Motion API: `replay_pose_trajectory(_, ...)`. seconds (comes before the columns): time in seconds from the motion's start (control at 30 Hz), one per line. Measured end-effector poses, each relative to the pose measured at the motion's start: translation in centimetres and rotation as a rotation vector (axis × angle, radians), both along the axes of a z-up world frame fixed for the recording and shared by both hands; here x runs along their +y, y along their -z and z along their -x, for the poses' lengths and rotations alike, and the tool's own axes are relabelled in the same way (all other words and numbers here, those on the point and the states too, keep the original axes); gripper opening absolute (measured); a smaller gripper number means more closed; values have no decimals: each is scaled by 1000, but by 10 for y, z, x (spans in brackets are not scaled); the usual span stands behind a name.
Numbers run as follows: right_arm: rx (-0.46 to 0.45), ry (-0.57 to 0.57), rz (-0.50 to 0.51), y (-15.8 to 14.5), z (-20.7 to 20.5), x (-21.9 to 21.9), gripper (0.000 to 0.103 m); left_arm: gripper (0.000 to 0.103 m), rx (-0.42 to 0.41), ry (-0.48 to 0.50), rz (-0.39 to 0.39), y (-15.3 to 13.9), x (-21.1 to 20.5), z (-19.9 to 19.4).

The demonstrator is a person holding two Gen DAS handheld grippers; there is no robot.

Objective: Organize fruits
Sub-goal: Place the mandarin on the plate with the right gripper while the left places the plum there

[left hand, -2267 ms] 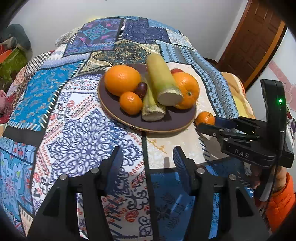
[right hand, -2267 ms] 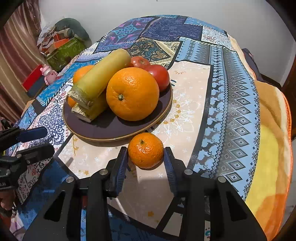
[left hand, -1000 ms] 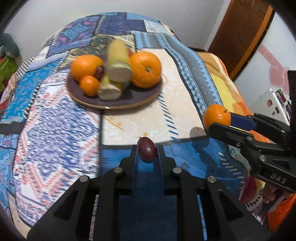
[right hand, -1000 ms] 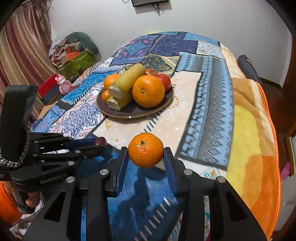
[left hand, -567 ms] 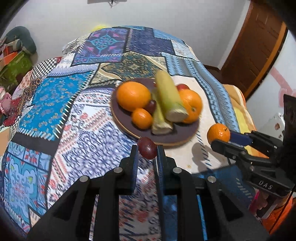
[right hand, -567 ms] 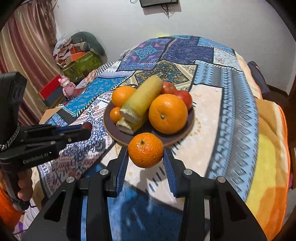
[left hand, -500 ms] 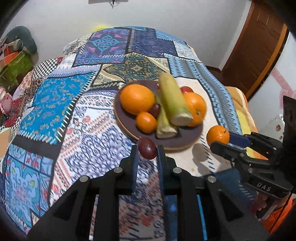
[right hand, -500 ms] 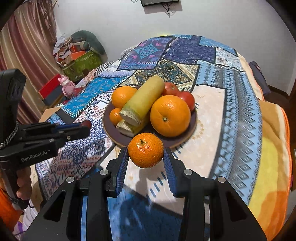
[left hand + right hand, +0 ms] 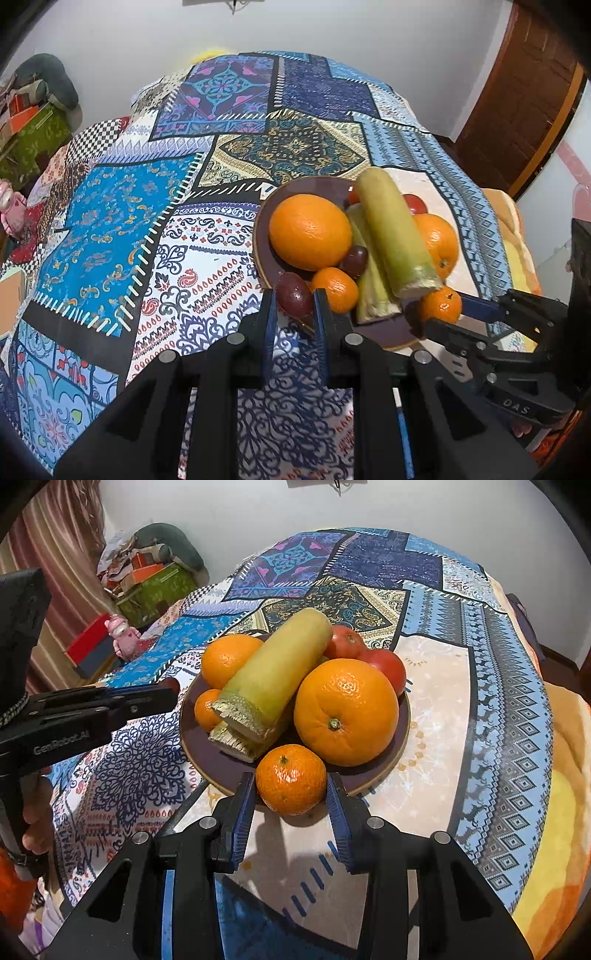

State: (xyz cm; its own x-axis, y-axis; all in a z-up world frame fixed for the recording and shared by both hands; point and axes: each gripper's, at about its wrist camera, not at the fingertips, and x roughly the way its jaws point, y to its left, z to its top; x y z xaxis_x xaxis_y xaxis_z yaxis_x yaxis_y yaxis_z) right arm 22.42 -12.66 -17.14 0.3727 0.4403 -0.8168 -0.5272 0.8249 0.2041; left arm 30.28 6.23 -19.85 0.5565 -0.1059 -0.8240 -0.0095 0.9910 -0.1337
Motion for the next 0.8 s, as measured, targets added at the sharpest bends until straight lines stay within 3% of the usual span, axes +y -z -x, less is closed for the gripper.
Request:
replay_pose_trajectory(0.47, 44, 19, -21, 8, -8, 3, 37, 20, 26, -16, 12, 14, 1, -14)
replay_pose_trajectory(0.53, 42, 21, -13, 6, -7, 3, 38, 22, 31, -19, 15, 14, 1, -14)
replay_pose_trajectory(0.67, 13, 26, -6, -1, -1, 0, 46, 41, 12, -18, 28, 9, 4, -5)
replay_pose_trajectory(0.8, -30, 32, -4, -17, 8, -6, 46, 42, -32, -17, 3, -8, 1, 10)
